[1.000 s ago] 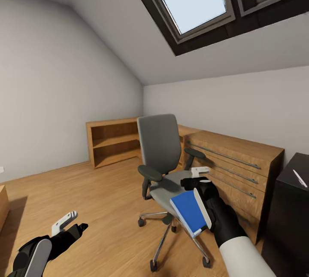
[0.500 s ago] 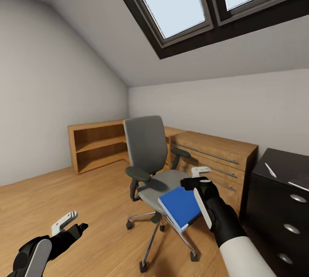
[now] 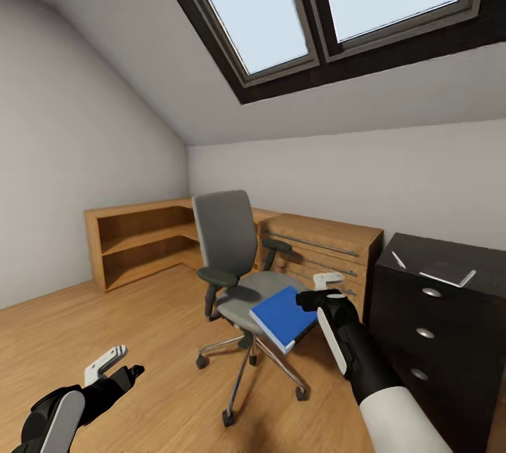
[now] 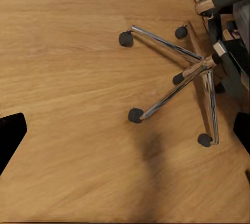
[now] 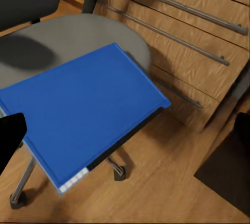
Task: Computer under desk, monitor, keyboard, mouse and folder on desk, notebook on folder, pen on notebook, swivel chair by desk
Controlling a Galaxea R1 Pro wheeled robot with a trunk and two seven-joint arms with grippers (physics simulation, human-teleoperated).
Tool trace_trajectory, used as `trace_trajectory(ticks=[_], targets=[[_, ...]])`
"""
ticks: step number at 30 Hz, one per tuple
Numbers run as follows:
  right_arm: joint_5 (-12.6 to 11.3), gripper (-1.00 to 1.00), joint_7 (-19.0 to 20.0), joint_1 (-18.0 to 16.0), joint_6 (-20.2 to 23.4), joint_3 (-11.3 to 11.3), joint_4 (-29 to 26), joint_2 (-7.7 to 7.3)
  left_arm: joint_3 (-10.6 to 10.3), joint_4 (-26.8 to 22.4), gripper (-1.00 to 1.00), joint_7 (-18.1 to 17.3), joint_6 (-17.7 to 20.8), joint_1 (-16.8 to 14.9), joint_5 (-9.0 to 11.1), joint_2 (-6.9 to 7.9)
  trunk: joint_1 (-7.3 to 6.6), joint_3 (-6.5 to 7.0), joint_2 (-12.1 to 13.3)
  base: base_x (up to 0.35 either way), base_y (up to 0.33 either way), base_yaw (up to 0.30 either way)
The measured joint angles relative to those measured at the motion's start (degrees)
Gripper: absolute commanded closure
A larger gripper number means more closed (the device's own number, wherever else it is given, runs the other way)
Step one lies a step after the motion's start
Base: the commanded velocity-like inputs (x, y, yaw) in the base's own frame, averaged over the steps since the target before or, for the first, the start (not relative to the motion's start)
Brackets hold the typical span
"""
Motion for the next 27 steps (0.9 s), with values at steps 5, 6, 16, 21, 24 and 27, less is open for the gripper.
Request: trace_trajectory(ticks=[5,6,16,21,24,27], targets=[[0.0,-1.0,0.0,-0.01,0.0,0.0,0.0,0.05,0.0,0.0,-1.0,0.0,0.0,0.0,0.0,0.0,0.0,0.27,0.0,-0.278,0.197,-0.253],[0.0,-1.0,0.0,-0.01,0.01,0.0,0.0,0.06,0.0,0.0,-1.0,0.0,0.0,0.0,0.0,0.0,0.0,0.32,0.0,-0.283,0.189,-0.253],[0.08,-1.0,-1.19,-0.03,0.0,0.37,0.5,0.25,-0.01,0.0,-1.0,-0.01,0.07,0.01,0.0,0.01,-0.02,0.11,0.0,-0.161,0.06,-0.124],[-0.11,-1.0,-4.58,-0.03,-0.03,0.47,0.61,0.6,-0.01,0.0,-1.0,-0.02,0.08,0.02,0.04,0.01,-0.03,-0.31,0.0,-0.013,0.002,-0.011],[-0.14,-1.0,-5.2,-0.03,-0.07,0.46,0.62,0.86,-0.01,0.0,-1.0,-0.02,0.08,0.02,0.06,0.01,-0.03,-0.57,0.0,-0.004,0.001,-0.003],[-0.15,-1.0,-5.61,-0.03,-0.09,0.45,0.63,1.02,-0.01,0.01,-1.0,-0.01,0.08,0.02,0.06,0.01,-0.03,-0.84,0.0,-0.002,0.0,-0.001]])
